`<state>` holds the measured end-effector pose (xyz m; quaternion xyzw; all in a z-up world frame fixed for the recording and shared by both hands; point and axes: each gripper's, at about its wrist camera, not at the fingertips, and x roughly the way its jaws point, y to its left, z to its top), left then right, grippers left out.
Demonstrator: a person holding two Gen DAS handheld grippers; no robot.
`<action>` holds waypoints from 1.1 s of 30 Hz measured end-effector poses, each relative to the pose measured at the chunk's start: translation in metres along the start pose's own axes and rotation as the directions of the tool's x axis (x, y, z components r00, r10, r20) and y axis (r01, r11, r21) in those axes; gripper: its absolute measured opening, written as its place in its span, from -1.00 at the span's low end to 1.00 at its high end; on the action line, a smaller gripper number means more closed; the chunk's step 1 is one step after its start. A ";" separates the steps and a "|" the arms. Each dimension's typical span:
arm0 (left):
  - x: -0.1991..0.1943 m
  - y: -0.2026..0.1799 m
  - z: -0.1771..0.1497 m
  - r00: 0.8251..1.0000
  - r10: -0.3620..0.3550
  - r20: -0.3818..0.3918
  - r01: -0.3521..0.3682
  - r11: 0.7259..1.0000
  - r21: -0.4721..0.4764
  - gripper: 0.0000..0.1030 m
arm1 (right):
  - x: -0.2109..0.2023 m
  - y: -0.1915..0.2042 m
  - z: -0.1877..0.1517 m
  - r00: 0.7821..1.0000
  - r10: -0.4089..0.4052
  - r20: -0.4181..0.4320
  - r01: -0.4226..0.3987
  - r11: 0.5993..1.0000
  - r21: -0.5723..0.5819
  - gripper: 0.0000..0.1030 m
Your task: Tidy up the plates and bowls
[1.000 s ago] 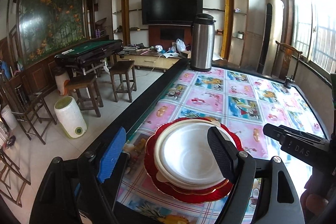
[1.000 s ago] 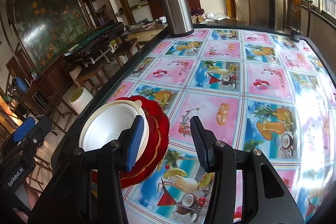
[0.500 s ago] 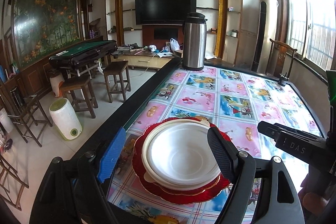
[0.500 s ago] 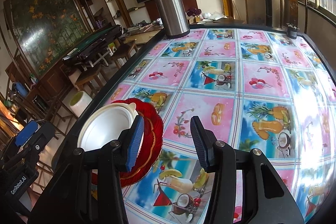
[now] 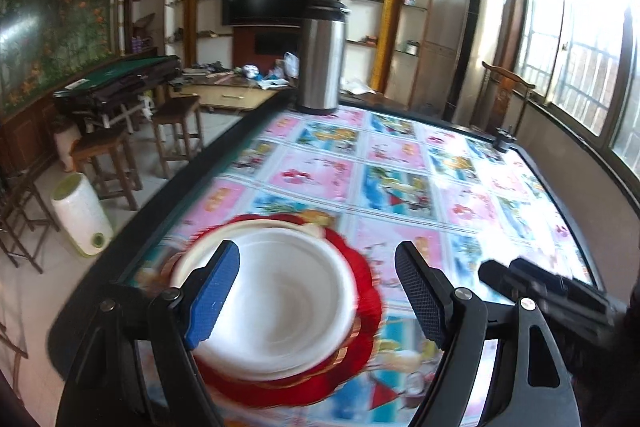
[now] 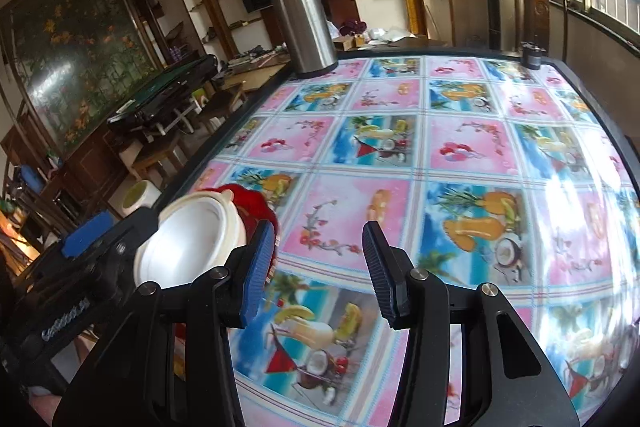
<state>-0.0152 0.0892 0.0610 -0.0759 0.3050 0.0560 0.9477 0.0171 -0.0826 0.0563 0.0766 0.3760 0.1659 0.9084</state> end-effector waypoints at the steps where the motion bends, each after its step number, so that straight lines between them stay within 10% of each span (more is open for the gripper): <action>1: 0.004 -0.006 0.000 1.000 -0.013 -0.003 0.013 1.000 0.005 0.56 | -0.004 -0.005 -0.003 1.000 -0.014 0.000 0.014 1.000 0.000 -0.10; 10: 0.027 -0.062 -0.012 0.993 -0.110 -0.030 0.112 0.991 0.078 0.56 | -0.024 -0.051 -0.016 0.993 -0.117 0.018 0.116 0.992 0.058 -0.10; 33: 0.059 -0.112 -0.024 0.994 -0.042 -0.100 0.057 0.986 0.154 0.56 | -0.017 -0.103 -0.024 0.981 -0.192 0.006 0.189 0.973 0.135 -0.10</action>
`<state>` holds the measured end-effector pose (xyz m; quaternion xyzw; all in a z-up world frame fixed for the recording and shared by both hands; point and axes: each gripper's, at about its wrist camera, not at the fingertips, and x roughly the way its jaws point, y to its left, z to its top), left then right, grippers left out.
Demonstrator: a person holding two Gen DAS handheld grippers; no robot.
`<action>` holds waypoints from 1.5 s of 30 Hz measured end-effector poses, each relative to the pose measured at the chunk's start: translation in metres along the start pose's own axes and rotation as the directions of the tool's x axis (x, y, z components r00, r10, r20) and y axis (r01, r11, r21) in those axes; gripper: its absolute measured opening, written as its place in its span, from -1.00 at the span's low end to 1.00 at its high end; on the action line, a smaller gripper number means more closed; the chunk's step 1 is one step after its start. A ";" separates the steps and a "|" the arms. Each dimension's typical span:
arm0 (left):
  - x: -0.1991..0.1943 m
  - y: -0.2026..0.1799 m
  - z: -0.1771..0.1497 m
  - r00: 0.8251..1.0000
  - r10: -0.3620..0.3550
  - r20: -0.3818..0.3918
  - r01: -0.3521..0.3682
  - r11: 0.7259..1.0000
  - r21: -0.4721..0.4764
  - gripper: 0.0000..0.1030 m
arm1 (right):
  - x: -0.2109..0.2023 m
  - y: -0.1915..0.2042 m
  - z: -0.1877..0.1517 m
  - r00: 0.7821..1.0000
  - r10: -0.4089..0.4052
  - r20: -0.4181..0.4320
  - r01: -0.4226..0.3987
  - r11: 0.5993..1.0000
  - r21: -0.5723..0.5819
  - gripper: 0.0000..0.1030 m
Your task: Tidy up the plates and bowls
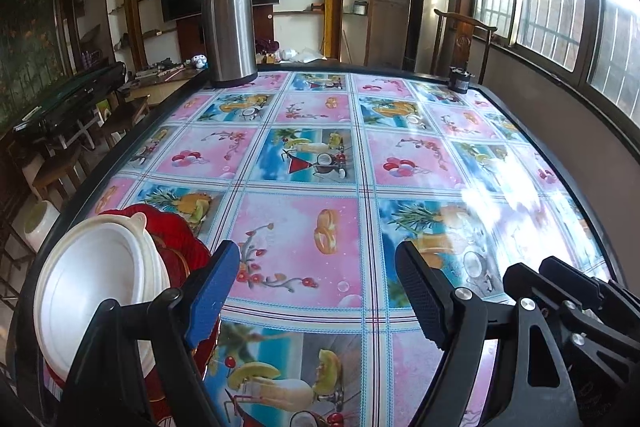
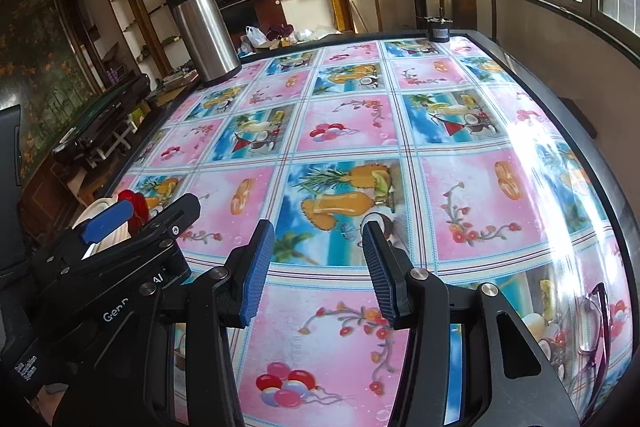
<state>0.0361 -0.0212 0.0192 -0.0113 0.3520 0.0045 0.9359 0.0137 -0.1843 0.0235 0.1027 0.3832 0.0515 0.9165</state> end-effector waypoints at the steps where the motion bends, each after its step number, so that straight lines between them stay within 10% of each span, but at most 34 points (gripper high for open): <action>1: 0.002 -0.001 0.000 1.000 0.001 -0.006 -0.001 1.000 0.000 0.56 | 0.001 -0.002 0.000 1.000 0.000 -0.003 0.000 1.000 0.004 -0.10; 20: -0.006 0.004 -0.002 1.000 0.030 -0.002 -0.030 0.999 0.010 0.56 | 0.006 -0.001 0.004 1.000 0.007 -0.016 -0.007 1.000 -0.006 -0.10; 45: -0.067 0.143 -0.028 0.965 0.255 0.059 -0.241 0.953 -0.182 0.65 | 0.018 0.159 -0.011 0.983 0.175 -0.049 -0.182 0.937 -0.298 -0.10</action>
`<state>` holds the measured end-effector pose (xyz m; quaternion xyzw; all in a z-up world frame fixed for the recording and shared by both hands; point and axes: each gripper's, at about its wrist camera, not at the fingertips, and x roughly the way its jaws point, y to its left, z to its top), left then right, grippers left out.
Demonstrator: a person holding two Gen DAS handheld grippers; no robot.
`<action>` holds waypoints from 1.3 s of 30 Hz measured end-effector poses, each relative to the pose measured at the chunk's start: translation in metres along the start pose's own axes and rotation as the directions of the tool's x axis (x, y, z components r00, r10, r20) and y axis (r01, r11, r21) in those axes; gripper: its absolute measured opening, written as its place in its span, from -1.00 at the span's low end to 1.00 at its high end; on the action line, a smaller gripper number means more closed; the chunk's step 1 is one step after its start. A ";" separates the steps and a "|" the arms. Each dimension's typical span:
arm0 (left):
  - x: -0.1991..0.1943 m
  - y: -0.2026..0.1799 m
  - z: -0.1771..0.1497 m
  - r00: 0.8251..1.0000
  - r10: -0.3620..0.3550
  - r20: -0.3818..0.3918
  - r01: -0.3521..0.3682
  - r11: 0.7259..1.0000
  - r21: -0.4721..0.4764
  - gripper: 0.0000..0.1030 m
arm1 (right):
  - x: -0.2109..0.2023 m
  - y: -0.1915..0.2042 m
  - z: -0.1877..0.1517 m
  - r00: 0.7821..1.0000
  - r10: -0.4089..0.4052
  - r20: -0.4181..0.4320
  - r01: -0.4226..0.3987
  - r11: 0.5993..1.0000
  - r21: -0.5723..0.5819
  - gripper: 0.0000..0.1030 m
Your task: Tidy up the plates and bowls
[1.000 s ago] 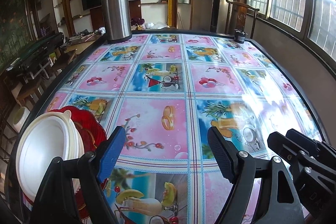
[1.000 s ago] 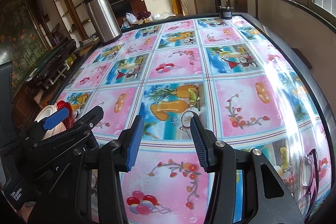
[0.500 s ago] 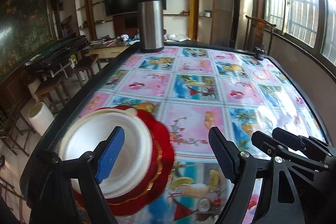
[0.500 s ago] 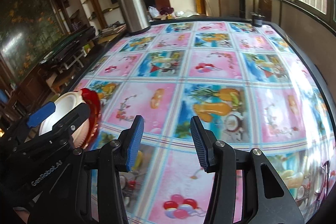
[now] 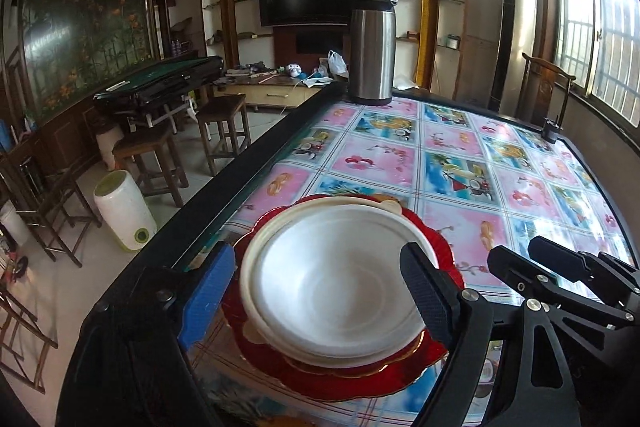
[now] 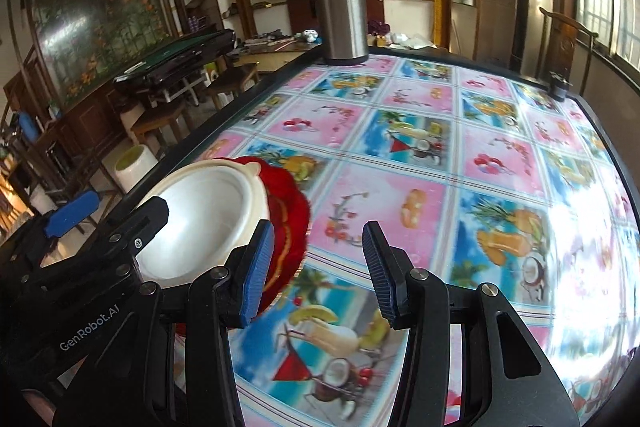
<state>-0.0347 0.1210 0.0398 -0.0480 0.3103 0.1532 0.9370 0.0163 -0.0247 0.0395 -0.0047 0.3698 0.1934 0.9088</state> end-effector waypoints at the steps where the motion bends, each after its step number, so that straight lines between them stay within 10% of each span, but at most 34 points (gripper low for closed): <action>1: 0.001 0.003 0.000 1.000 -0.002 -0.003 0.002 1.000 -0.004 0.65 | 0.001 0.005 0.000 1.000 0.000 -0.001 0.000 1.000 -0.005 -0.10; 39: 0.001 0.019 -0.005 1.000 0.005 0.014 -0.005 1.000 0.007 0.65 | 0.012 0.023 -0.002 1.000 -0.006 -0.013 0.006 1.000 -0.014 -0.10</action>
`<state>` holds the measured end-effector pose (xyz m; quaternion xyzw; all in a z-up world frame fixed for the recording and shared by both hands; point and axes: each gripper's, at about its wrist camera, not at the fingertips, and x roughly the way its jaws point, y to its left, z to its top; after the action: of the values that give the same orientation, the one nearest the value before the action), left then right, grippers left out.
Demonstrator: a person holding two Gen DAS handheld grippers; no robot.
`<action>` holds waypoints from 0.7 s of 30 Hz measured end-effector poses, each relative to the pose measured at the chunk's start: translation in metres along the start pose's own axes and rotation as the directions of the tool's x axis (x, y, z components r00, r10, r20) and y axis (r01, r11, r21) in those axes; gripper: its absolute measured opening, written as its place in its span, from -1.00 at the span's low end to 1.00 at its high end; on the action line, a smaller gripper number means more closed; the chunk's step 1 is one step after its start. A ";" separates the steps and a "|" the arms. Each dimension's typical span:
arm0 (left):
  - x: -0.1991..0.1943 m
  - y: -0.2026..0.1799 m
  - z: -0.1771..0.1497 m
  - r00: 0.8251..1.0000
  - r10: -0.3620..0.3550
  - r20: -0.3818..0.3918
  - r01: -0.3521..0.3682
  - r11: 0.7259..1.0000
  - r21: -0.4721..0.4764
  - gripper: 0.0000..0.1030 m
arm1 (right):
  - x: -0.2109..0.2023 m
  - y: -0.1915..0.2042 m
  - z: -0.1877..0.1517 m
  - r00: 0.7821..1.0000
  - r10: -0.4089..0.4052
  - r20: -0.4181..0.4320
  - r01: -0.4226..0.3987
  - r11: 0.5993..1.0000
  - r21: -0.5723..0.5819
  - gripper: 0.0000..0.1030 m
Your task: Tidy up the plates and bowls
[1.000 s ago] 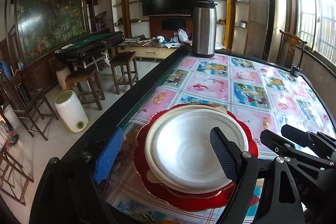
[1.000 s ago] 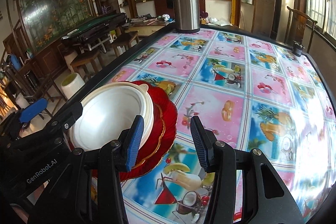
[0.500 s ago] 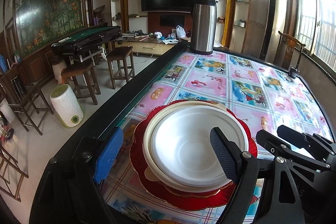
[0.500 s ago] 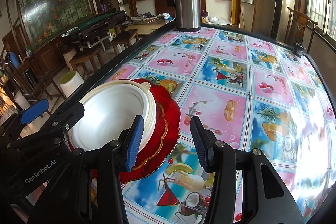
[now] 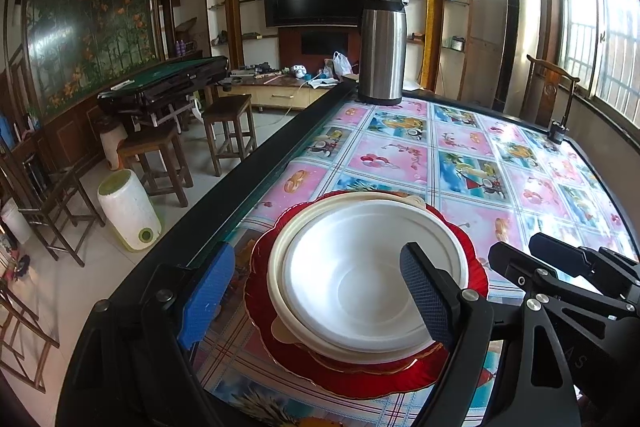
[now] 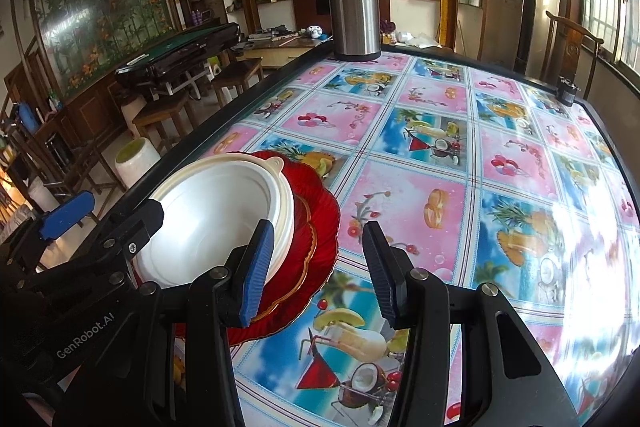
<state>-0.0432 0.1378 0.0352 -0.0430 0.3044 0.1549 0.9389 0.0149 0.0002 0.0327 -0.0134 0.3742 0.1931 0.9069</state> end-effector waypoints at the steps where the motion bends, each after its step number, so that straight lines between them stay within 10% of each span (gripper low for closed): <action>1: 0.000 0.000 0.000 1.000 -0.001 0.001 0.001 1.000 0.002 0.65 | 0.000 0.000 0.000 1.000 -0.001 0.000 0.001 1.000 -0.001 -0.10; 21: 0.000 0.001 -0.002 1.000 -0.003 -0.008 0.003 1.000 0.001 0.65 | 0.000 -0.004 -0.003 1.000 -0.002 -0.019 0.002 1.000 0.009 -0.10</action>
<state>-0.0442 0.1385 0.0334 -0.0435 0.3081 0.1533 0.9379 0.0150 -0.0042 0.0301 -0.0118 0.3838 0.1902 0.9035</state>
